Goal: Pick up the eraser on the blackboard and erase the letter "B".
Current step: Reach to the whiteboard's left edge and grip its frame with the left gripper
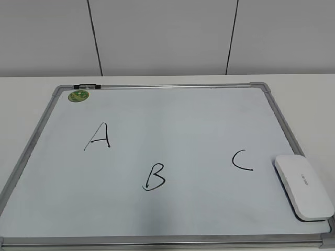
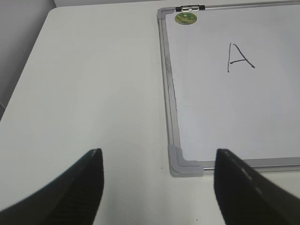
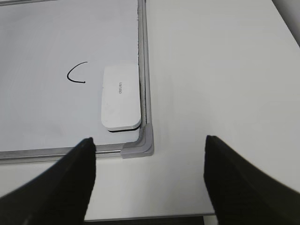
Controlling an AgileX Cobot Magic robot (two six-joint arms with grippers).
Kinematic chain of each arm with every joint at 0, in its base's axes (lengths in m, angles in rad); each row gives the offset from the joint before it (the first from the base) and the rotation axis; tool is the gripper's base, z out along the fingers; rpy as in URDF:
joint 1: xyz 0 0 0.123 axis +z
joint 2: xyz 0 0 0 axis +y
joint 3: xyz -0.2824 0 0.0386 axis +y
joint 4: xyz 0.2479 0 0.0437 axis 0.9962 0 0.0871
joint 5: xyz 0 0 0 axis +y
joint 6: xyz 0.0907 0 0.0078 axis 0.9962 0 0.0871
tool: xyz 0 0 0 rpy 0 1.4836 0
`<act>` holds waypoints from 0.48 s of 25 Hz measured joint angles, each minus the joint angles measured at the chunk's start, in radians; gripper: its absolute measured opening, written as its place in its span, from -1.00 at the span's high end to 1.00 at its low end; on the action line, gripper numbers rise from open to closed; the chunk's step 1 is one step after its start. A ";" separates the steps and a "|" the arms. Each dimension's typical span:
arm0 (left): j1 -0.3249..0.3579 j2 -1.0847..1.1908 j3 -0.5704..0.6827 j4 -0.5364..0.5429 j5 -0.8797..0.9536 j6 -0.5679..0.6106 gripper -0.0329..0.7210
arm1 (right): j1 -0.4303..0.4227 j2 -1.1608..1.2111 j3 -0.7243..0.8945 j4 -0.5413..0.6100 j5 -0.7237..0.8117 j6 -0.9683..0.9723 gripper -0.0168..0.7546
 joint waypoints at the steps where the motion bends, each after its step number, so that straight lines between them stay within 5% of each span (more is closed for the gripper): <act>1: 0.000 0.000 0.000 0.000 0.000 0.000 -0.51 | 0.000 0.000 0.000 0.000 0.000 0.000 -0.43; 12: 0.000 0.000 0.000 0.000 0.000 0.000 -0.51 | 0.000 0.000 0.000 0.000 0.000 0.000 -0.43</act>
